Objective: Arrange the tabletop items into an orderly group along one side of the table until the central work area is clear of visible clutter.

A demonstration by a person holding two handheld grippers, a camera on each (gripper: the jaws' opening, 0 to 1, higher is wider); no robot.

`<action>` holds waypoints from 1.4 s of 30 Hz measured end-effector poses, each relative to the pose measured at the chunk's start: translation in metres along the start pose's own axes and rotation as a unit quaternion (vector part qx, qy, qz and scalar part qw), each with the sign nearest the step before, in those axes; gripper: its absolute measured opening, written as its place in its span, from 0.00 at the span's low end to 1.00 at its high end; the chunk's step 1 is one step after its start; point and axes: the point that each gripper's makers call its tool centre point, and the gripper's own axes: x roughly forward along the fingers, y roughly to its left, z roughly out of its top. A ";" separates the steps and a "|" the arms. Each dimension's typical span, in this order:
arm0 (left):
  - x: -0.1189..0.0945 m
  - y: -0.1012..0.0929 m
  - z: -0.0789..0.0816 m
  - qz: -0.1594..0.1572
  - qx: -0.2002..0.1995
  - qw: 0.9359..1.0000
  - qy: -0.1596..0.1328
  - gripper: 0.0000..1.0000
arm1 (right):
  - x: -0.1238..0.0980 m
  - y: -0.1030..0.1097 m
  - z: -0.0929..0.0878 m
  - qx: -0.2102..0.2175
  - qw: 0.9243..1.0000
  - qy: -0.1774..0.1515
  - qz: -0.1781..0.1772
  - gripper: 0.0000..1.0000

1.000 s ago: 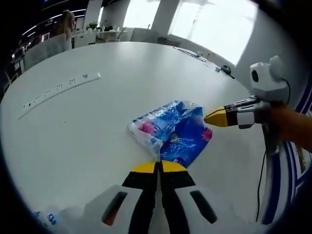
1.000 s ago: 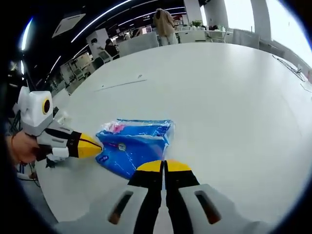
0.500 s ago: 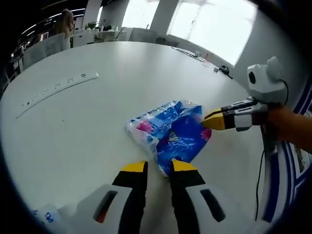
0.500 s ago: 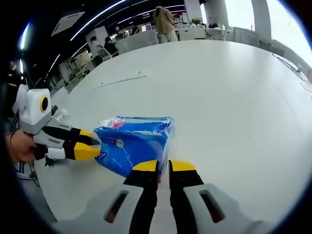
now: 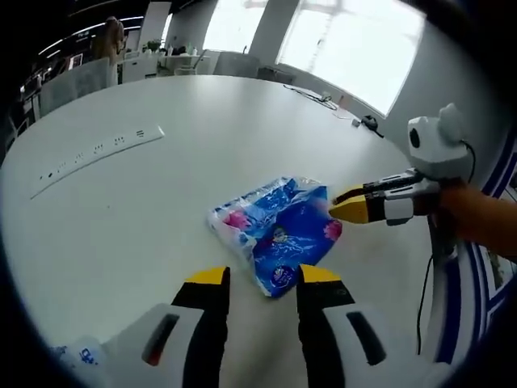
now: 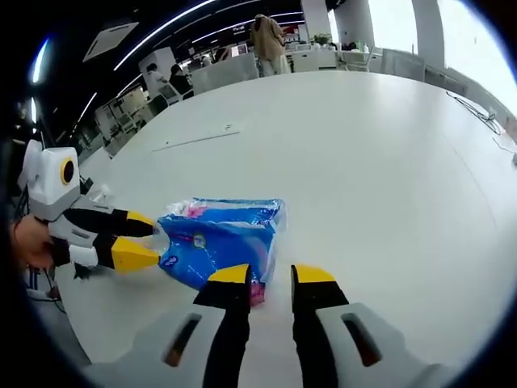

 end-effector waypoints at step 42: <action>-0.085 0.011 0.042 0.027 0.003 0.997 -0.066 0.55 | -0.058 0.045 0.039 -0.003 0.997 -0.079 0.014 0.31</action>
